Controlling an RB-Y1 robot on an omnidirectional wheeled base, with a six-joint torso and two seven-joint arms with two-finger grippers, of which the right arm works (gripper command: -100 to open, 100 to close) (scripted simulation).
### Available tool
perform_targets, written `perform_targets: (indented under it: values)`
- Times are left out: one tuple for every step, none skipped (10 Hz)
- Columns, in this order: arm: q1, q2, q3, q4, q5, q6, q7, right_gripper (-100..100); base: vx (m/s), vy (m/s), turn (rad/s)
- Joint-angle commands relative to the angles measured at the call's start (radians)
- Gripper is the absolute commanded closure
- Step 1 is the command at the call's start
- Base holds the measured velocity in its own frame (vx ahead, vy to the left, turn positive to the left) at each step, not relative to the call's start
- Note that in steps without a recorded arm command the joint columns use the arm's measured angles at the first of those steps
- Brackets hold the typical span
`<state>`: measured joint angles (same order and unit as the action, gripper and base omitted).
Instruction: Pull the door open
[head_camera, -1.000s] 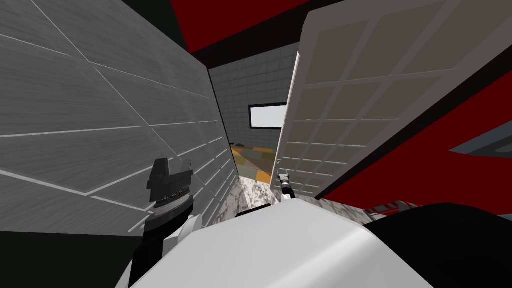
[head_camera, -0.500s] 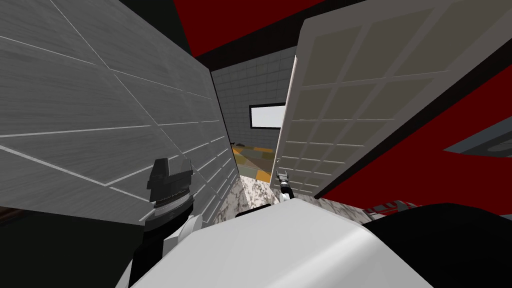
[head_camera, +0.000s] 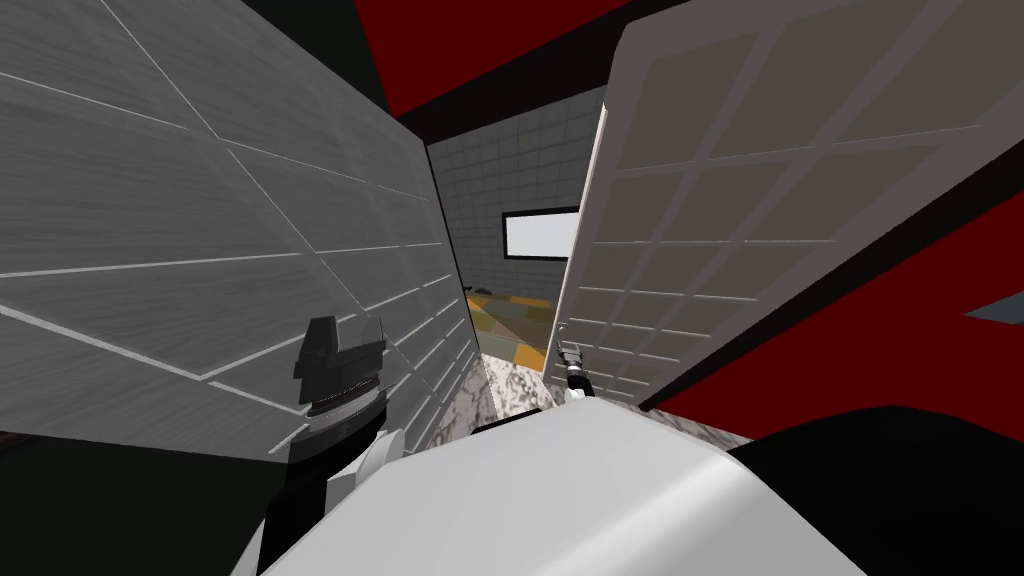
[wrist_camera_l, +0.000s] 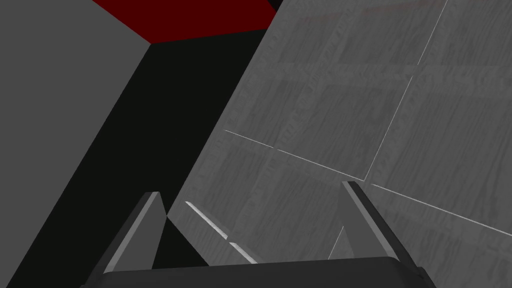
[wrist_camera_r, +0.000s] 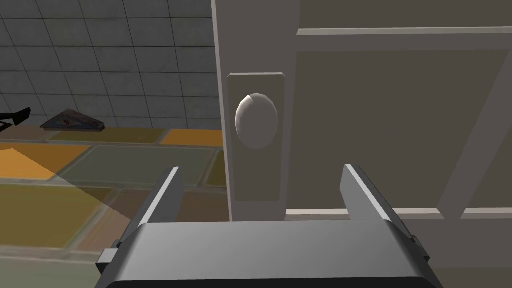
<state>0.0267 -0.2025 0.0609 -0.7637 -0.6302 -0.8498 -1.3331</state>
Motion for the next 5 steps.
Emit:
perform_targets:
  values:
    - [0.002,-0.028,-0.006,0.023,-0.004,-0.012,-0.037,-100,0.205,-0.008,0.107]
    - [0.010,-0.045,-0.010,0.029,-0.006,-0.016,-0.057,-100,0.243,-0.013,0.091]
    - [0.017,-0.062,-0.013,0.035,-0.008,-0.021,-0.076,-100,0.227,-0.001,0.101]
    - [0.023,-0.075,-0.016,0.040,-0.010,-0.024,-0.092,-100,0.201,-0.002,0.086]
    - [0.029,-0.089,-0.019,0.045,-0.012,-0.028,-0.107,-100,0.185,-0.036,0.067]
